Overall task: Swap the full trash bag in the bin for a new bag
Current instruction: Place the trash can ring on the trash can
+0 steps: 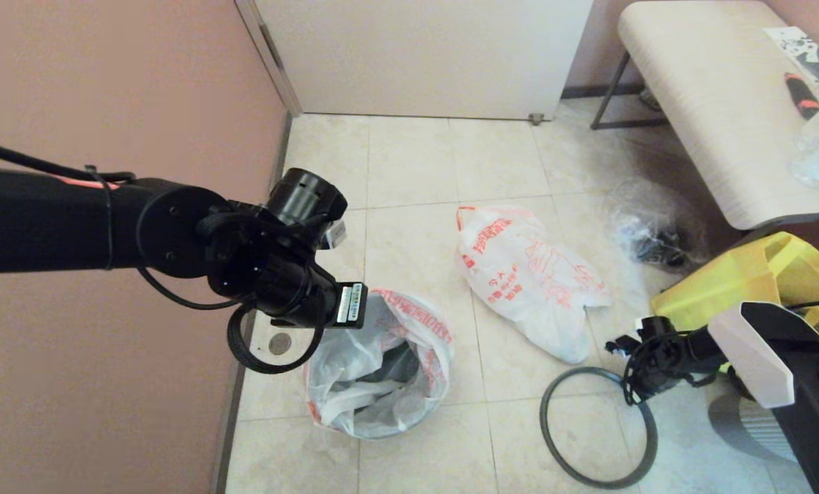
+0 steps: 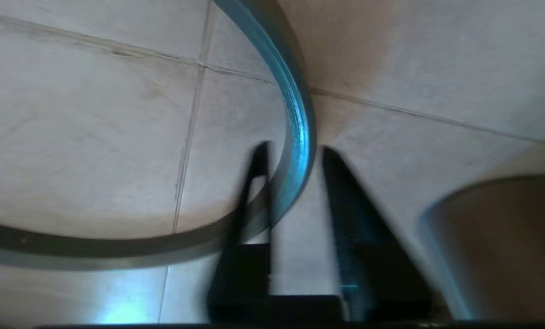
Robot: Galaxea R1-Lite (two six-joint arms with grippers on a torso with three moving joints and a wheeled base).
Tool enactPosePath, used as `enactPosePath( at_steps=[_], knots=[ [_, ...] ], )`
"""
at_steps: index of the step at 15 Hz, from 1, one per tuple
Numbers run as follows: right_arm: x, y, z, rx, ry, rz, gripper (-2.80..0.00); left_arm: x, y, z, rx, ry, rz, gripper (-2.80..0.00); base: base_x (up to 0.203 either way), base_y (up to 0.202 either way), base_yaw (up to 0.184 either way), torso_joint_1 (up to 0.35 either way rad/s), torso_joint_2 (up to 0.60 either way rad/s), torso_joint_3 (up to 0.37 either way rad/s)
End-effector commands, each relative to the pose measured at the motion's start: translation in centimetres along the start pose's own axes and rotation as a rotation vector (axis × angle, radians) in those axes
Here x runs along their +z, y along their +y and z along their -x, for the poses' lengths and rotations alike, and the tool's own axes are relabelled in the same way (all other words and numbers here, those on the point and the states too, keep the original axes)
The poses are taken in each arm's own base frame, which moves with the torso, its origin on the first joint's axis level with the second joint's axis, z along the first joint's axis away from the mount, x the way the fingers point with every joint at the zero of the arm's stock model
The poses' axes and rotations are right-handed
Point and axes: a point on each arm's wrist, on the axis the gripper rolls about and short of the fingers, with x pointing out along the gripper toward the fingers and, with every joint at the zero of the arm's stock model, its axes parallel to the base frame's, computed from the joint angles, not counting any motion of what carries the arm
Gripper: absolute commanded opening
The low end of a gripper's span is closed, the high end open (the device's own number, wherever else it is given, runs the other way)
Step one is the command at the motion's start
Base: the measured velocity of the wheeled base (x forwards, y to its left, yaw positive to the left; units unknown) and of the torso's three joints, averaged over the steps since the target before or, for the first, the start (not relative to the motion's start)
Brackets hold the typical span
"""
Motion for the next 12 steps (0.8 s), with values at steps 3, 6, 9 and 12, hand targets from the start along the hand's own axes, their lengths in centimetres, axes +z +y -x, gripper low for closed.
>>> enactPosePath(
  at_steps=[3, 6, 9, 12],
  knots=[
    [-0.6, 0.3, -2.1, -0.004, -0.063, -0.014, 0.0, -0.1, -0.2, -0.4, 0.002, 0.012, -0.002, -2.8, 0.0, 0.0, 0.0, 0.0, 0.0, 0.0],
    [-0.3, 0.0, -3.0, -0.018, -0.096, 0.0, 0.0, -0.1, -0.2, -0.5, 0.002, 0.013, 0.001, -2.8, 0.0, 0.0, 0.0, 0.0, 0.0, 0.0],
    [-0.4, -0.3, -3.7, -0.02, -0.099, 0.057, -2.8, 0.1, -0.7, -1.1, 0.009, 0.007, 0.041, -2.8, 0.0, 0.0, 0.0, 0.0, 0.0, 0.0],
    [-0.8, 0.1, -3.9, -0.002, -0.078, 0.062, -2.8, 0.1, -0.7, -1.0, 0.008, 0.006, 0.042, -2.8, 0.0, 0.0, 0.0, 0.0, 0.0, 0.0]
  ],
)
